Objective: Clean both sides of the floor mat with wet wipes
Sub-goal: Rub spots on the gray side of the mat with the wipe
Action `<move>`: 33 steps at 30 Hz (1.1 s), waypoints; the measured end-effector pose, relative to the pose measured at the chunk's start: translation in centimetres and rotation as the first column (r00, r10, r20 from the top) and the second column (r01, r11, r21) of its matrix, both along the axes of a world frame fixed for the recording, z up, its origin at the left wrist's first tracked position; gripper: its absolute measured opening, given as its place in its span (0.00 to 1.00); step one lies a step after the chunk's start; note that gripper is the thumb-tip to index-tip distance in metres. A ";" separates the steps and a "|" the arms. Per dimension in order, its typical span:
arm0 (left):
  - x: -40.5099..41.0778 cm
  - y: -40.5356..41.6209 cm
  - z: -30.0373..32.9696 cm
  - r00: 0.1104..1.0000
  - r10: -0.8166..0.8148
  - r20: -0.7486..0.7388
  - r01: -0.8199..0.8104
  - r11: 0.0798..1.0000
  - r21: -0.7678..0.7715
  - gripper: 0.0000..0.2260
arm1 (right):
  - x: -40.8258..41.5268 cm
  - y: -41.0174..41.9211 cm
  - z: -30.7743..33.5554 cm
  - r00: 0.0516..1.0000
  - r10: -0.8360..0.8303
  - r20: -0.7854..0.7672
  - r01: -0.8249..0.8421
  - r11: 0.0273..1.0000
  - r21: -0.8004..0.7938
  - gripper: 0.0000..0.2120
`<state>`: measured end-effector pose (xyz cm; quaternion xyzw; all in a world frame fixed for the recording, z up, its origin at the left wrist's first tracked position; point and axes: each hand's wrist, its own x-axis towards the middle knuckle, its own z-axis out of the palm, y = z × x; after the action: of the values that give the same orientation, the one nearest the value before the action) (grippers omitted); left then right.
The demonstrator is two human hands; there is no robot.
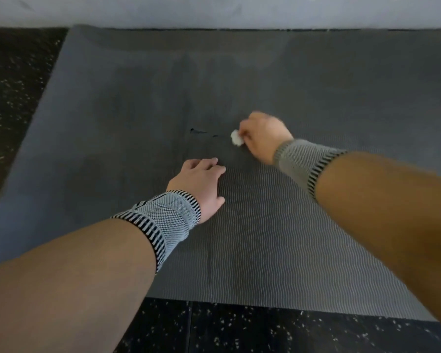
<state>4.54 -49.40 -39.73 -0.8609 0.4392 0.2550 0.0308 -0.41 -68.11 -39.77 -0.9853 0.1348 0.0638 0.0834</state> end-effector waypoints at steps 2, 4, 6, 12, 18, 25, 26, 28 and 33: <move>0.1 -0.1 0.3 1.000 -0.011 -0.003 0.011 1.000 0.016 0.32 | -0.1 0.3 0.1 0.997 -0.076 0.027 0.076 0.997 0.001 0.11; 0.1 -0.1 0.4 0.999 -0.038 -0.010 0.038 0.999 0.034 0.36 | -4.1 2.7 0.2 0.995 0.102 -0.021 -0.099 0.990 0.103 0.10; 0.0 -0.1 0.3 0.999 -0.036 -0.030 0.038 0.998 0.047 0.39 | -9.0 5.7 1.7 0.937 0.338 -0.085 -0.305 0.914 0.267 0.08; 0.1 -0.8 0.7 0.996 -0.086 -0.019 0.087 0.983 0.159 0.39 | -4.4 -0.8 -0.4 0.996 -0.026 0.082 0.020 0.997 0.078 0.09; -0.2 -1.3 0.8 0.996 -0.082 -0.033 0.087 0.978 0.189 0.38 | -5.9 -0.6 0.3 0.999 -0.033 -0.003 0.034 0.994 0.103 0.08; -0.4 -1.0 2.4 0.986 -0.006 -0.169 0.039 0.980 0.195 0.38 | -8.1 -3.3 11.1 0.967 -0.182 -0.176 0.194 0.979 0.057 0.01; -0.3 -1.0 2.7 0.984 0.001 -0.181 0.037 0.978 0.205 0.38 | -7.9 -3.1 12.3 0.962 -0.142 -0.234 0.162 0.984 0.068 0.02; 0.0 -1.2 3.1 0.983 -0.007 -0.185 0.046 0.977 0.210 0.36 | -7.2 -3.0 13.0 0.958 -0.065 -0.279 0.090 0.993 0.079 0.05; 1.4 -2.8 2.5 0.988 0.027 -0.155 -0.002 0.987 0.159 0.22 | -3.0 -3.0 7.4 0.982 0.113 -0.149 -0.101 0.991 0.091 0.04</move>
<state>5.94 -52.21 -37.25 -0.8361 0.4125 0.3562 0.0627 -3.41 -71.12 -32.41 -0.9789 0.0849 0.1495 0.1102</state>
